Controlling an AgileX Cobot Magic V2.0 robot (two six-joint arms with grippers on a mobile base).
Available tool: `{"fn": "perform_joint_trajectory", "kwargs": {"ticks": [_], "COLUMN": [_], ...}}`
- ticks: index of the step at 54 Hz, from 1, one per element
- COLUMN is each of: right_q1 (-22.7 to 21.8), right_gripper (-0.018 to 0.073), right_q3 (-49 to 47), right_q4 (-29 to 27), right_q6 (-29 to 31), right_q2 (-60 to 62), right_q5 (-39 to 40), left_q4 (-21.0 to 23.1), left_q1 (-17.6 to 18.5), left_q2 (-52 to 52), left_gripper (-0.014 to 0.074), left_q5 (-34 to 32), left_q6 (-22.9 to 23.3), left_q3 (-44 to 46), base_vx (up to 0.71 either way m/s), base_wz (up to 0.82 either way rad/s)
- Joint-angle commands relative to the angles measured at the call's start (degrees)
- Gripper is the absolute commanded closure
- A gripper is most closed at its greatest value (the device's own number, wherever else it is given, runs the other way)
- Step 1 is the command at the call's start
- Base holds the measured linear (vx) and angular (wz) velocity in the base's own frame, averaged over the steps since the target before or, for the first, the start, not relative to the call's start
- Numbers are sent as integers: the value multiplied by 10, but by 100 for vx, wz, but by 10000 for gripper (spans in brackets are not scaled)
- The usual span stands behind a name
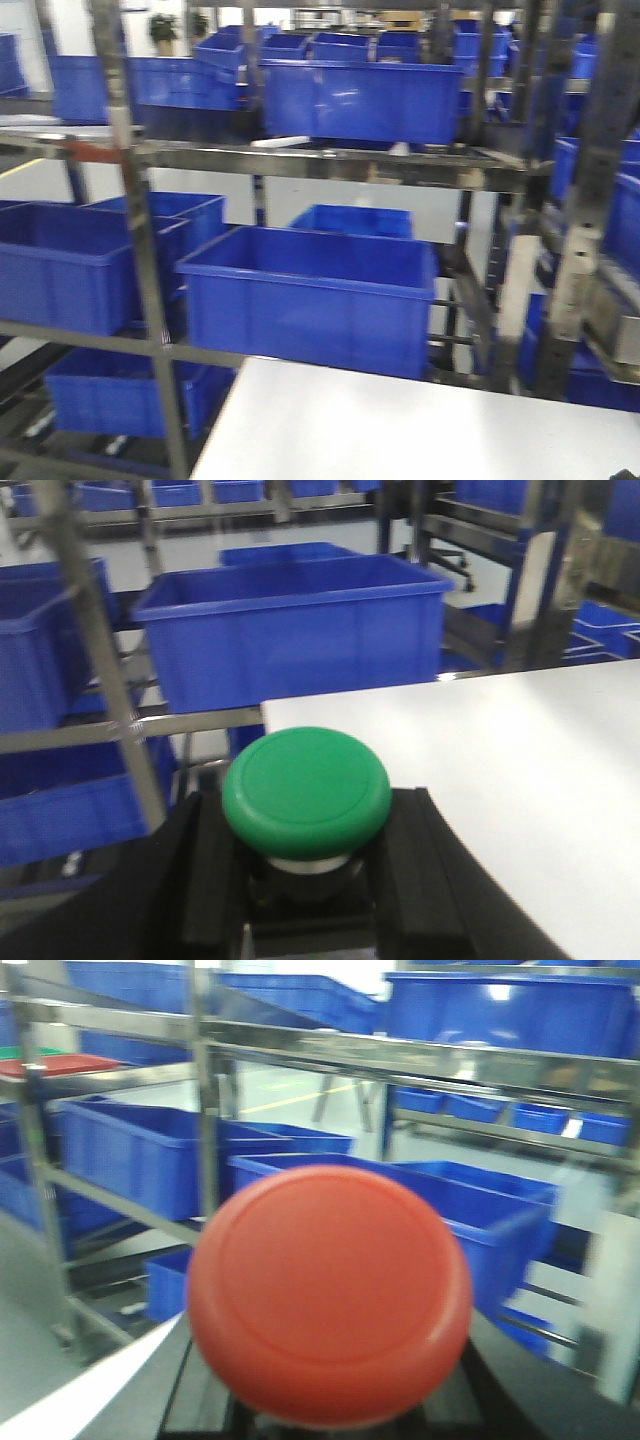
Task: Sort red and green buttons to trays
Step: 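Drive the base across the room to the green and red trays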
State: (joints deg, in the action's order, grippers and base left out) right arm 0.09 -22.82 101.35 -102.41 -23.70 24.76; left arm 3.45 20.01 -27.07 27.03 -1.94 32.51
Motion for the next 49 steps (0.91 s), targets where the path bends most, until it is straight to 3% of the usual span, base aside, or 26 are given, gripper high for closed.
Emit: {"fn": "perform_joint_trajectory", "kwargs": {"ticks": [1,49], "right_q1": [-2,-2], "right_gripper": [569,569], "right_q3": [-19,-19], "right_q4": [3,3], "right_q6": [0,0], "right_q2": [-2,-2], "right_q5": [-13,-13], "left_q4": [3,3], "left_q1": [4,4], "left_q2": [-2,-2], "left_gripper": [596,596], "left_q5": [-54,-53], "left_q6": [1,1], "left_q3": [18,18], "base_vx": [-7,-13], "base_wz": [63,60]}}
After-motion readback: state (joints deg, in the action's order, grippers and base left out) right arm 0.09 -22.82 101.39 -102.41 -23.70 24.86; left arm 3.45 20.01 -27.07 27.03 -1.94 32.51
